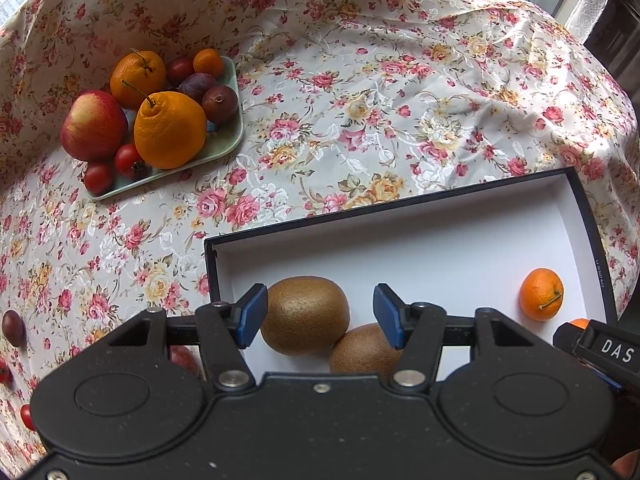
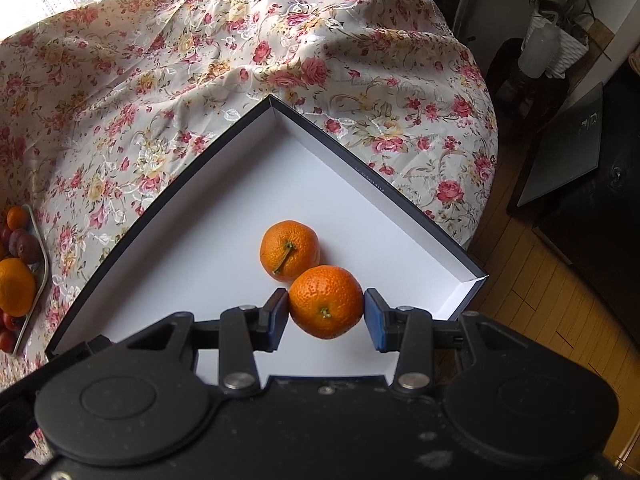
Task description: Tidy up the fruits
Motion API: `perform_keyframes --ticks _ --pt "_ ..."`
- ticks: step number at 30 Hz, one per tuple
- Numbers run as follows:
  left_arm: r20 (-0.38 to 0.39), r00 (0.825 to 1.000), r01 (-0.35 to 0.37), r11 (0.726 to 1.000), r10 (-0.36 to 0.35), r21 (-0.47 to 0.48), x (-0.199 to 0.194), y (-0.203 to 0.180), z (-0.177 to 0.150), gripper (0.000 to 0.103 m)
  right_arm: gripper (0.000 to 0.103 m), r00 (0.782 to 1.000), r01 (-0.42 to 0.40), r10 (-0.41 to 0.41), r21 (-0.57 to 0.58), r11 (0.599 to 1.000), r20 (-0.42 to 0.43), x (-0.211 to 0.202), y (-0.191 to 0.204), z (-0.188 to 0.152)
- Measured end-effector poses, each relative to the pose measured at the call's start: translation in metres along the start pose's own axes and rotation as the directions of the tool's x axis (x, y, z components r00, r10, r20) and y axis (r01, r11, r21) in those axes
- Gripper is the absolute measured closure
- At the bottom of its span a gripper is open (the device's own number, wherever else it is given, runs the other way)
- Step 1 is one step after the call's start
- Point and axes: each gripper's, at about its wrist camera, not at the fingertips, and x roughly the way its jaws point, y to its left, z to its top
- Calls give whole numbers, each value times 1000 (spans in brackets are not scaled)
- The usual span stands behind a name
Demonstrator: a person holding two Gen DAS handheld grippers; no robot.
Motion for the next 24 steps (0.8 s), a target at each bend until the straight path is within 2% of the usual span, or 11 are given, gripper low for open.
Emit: perform_keyframes --ticks 8,11,14,18,24 --pt "-1 1000 0 1000 0 4 1 0 -1 41 62 1000 -7 7 4 1000 25 -4 0 -1" --pt "-2 1000 -3 1000 3 5 2 -1 -1 41 51 998 -16 18 -34 999 59 -8 3 -1" --pt "-4 1000 -4 1000 4 6 2 -1 -1 41 51 999 -26 29 -70 997 44 -7 7 -1" --pt "-4 1000 -6 1000 6 7 2 -1 -1 41 52 999 2 4 -121 993 45 -7 14 -5" --pt "-8 1000 -8 1000 8 9 4 0 -2 41 53 1000 3 -1 -141 990 13 -3 16 -6"
